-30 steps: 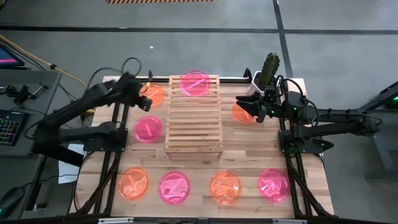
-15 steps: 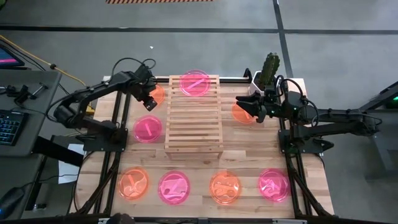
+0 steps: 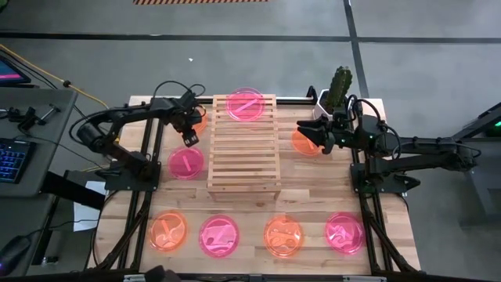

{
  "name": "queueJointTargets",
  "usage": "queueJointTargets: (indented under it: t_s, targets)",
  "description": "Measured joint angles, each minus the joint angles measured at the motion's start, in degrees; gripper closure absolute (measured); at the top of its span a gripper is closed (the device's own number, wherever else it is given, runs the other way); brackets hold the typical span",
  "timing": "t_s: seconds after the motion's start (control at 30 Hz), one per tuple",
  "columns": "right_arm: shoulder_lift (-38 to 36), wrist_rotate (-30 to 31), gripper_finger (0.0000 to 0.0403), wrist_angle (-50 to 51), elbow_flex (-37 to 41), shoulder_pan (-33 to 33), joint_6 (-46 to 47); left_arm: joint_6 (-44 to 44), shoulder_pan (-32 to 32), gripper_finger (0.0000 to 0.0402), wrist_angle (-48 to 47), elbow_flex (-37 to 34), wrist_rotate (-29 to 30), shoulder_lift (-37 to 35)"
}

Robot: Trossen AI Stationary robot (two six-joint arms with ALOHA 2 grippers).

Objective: Place and stack plates onto a shelf
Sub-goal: Put the orange plate on the shelf

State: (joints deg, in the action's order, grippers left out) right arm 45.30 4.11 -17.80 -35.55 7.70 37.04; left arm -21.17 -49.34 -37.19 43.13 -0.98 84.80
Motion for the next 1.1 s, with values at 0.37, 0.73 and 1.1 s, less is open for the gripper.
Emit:
queueJointTargets:
  t_s: [0.37,0.73,1.1]
  targets:
    - [0.1,0.3,0.0208,0.0,0.0,0.0,0.0,-3.4,1.1,0.026,7.7,-3.4,6.2,0.4]
    - [0.1,0.3,0.0208,0.0,0.0,0.0,0.1,-0.8,1.1,0.0271,10.1,-3.4,6.6,1.0]
    - [0.1,0.3,0.0208,0.0,0.0,0.0,0.0,2.5,1.5,0.0282,8.4,-2.7,8.4,4.7]
